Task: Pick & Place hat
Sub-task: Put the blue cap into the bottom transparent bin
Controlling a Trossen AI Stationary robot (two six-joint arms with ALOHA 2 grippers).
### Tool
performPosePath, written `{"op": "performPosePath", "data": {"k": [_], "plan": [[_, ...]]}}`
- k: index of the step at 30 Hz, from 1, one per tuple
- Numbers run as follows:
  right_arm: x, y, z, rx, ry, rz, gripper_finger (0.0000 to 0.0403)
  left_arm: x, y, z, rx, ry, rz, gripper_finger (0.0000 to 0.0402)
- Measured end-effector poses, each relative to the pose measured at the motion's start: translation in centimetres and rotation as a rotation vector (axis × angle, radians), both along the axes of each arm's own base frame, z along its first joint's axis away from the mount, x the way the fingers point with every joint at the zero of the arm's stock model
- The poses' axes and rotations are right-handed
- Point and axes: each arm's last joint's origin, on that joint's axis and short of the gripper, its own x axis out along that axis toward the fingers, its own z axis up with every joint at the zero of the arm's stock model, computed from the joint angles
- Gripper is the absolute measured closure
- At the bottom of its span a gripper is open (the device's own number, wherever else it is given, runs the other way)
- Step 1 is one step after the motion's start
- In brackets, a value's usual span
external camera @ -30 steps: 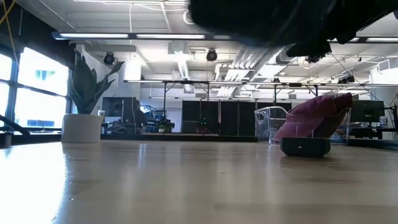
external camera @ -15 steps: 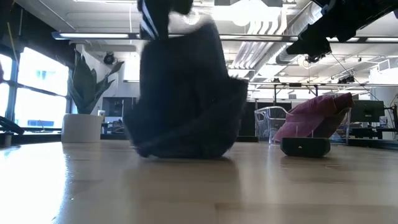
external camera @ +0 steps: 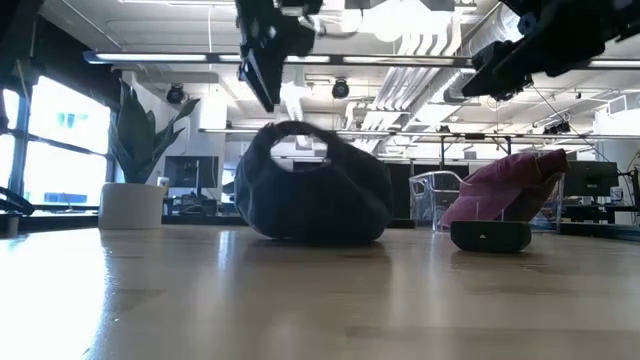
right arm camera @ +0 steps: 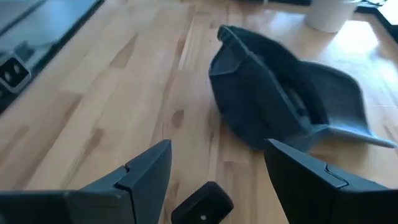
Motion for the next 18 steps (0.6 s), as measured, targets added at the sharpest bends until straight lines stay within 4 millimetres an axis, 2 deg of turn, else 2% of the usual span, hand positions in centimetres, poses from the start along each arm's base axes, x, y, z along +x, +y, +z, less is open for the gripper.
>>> {"op": "performPosePath", "data": {"k": [2, 5, 8, 11, 14, 18], "plan": [[0.7, 0.4, -0.6, -0.023, 0.015, 0.023, 0.0150, 0.4, -2.3, 0.3, 0.035, -0.010, -0.106, 0.0234], [1.7, 1.0, -1.5, -0.050, 0.020, 0.051, 0.0150, 1.0, -6.7, -1.0, 0.085, 0.045, -0.283, 0.0246], [2.6, 1.2, -2.2, -0.066, 0.020, 0.081, 0.0150, 1.1, -11.3, -3.0, 0.133, 0.078, -0.473, 0.0258], [3.8, 1.1, -2.9, -0.086, -0.003, 0.105, 0.0150, 0.8, -14.5, -6.5, 0.183, 0.113, -0.551, 0.0273], [5.7, 0.5, -3.0, -0.126, -0.006, 0.122, 0.0150, -0.7, -15.3, -9.8, 0.242, 0.166, -0.489, 0.0288], [9.5, -1.1, -2.7, -0.234, 0.019, 0.122, 0.0150, -3.4, -15.1, -11.8, 0.239, 0.113, -0.386, 0.0306]]}}
